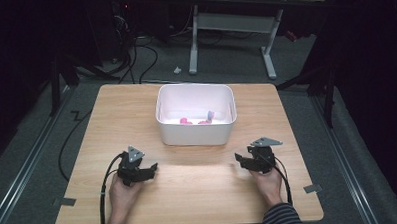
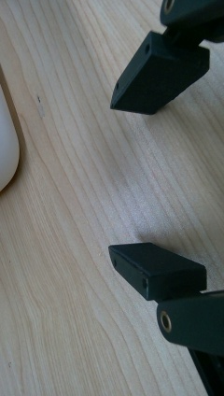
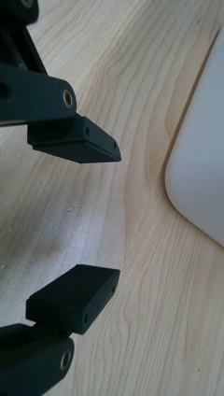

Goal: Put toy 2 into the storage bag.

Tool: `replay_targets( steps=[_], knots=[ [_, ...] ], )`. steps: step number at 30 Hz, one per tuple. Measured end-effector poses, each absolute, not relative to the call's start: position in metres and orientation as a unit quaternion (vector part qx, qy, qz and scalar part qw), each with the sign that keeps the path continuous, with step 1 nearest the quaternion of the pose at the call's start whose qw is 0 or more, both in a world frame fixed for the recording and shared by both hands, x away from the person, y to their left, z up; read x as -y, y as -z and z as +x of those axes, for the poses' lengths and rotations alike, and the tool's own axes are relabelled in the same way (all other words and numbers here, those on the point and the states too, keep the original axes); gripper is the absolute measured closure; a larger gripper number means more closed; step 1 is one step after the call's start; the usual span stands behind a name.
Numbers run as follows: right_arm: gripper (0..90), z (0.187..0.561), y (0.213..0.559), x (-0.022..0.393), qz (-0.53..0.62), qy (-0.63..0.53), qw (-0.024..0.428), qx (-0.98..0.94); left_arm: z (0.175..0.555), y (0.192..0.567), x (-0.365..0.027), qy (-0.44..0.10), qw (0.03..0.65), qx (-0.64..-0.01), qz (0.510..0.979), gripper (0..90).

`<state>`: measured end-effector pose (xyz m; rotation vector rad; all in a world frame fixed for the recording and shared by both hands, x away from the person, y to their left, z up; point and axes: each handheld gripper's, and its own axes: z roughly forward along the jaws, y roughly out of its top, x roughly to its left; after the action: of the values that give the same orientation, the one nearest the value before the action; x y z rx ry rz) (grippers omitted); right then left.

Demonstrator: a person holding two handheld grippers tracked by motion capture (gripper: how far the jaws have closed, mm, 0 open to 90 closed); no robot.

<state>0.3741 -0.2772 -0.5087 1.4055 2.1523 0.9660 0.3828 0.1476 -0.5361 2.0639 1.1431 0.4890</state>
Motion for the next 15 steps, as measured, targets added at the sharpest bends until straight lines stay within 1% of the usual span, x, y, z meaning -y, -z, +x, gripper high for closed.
replay_targets(
  steps=[15],
  knots=[
    [37.3,0.378,0.52,0.273,0.502,-0.322,0.203,-0.777,0.383,0.536,-0.148,-0.19,0.358,-0.443,0.8,25.5]
  ],
)
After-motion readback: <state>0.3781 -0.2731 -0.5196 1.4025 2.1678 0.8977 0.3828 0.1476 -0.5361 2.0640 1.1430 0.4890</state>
